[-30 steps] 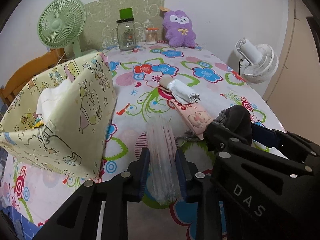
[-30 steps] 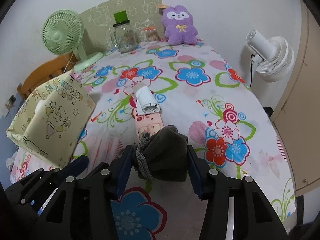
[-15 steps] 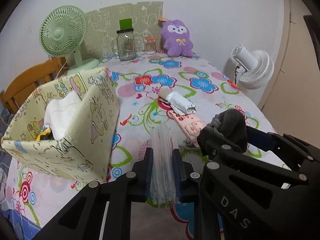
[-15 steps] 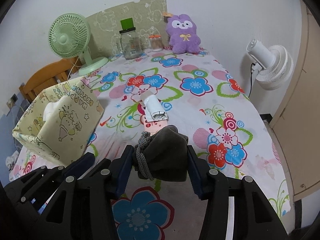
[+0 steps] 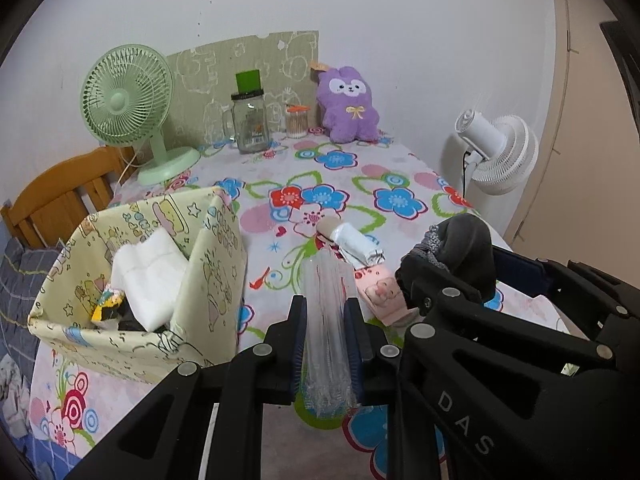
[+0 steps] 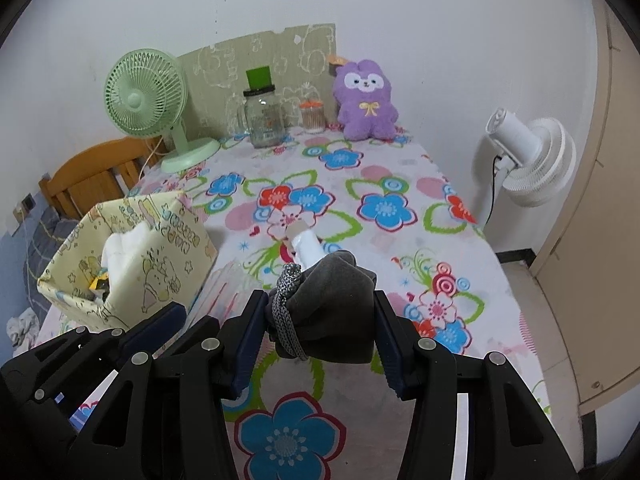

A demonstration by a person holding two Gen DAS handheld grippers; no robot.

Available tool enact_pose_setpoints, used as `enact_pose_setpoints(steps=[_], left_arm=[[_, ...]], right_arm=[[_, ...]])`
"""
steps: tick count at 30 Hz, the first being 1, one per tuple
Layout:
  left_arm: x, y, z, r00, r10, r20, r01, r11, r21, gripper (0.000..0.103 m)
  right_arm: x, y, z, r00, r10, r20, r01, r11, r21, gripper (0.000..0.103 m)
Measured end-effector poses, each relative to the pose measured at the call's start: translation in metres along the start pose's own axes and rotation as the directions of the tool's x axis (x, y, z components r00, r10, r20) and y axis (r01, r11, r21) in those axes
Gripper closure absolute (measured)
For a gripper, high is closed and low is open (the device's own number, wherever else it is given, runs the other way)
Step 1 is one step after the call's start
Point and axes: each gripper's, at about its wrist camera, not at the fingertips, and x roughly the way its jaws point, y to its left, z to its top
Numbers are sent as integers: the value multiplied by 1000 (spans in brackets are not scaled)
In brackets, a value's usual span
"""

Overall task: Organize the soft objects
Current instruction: 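Lift the gray cloth and clear packet and carry both over the box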

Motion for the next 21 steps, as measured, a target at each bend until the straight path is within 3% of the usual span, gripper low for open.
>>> enact_pose_setpoints(steps=[21], left_arm=[[-30,16,33,995,-10,95,8,1000,24,86]], right_arm=[[-28,21,34,994,4,106,-3,1000,-13,48]])
